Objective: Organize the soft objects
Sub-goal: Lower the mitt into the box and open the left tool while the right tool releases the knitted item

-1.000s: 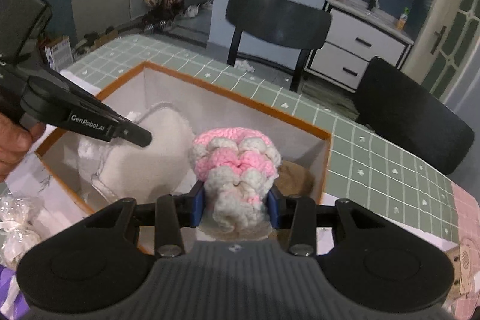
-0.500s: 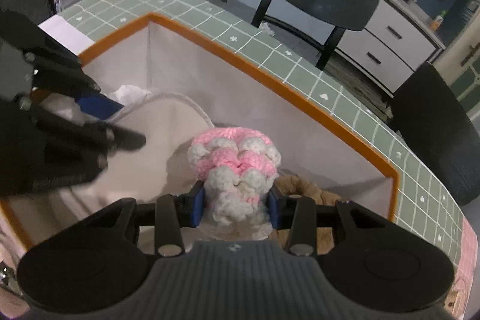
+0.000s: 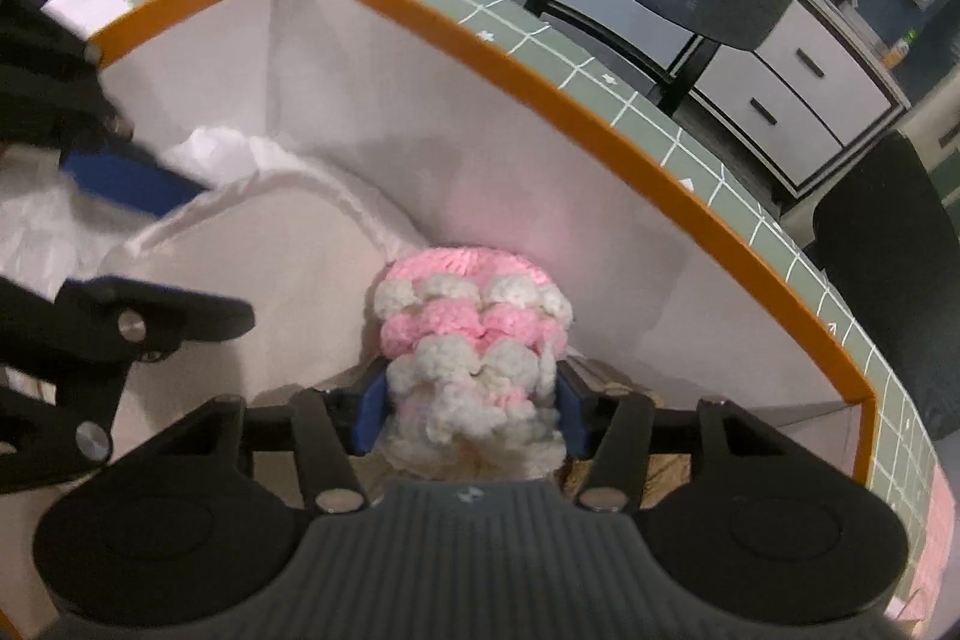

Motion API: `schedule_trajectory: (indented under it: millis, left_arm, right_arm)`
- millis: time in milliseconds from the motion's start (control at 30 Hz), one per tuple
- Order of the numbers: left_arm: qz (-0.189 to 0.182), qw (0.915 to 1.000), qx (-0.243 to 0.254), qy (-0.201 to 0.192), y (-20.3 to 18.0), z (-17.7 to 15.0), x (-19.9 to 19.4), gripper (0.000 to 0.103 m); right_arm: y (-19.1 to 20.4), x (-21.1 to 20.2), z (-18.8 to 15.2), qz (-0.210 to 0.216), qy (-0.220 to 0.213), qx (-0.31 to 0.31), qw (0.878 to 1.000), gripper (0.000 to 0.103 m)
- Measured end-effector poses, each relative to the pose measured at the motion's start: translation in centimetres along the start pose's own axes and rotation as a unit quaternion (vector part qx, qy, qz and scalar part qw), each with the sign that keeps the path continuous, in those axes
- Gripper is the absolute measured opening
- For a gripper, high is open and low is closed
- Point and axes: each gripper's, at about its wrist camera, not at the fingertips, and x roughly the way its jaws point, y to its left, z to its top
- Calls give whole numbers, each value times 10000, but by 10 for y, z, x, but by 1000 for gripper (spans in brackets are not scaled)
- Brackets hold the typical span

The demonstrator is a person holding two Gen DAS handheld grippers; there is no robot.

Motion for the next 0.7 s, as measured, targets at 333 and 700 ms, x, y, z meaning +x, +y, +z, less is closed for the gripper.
schedule_trajectory:
  millis: [333,700]
  left_arm:
    - [248,9994,11,-245,1,2,-31,62]
    - [232,9982,-132,-529,-4,-26,-93,62]
  right_arm:
    - [-7,-35,-7,-73,-181,244,9995,65]
    - [-7,-107,-34,-62,-616,442,9971,66]
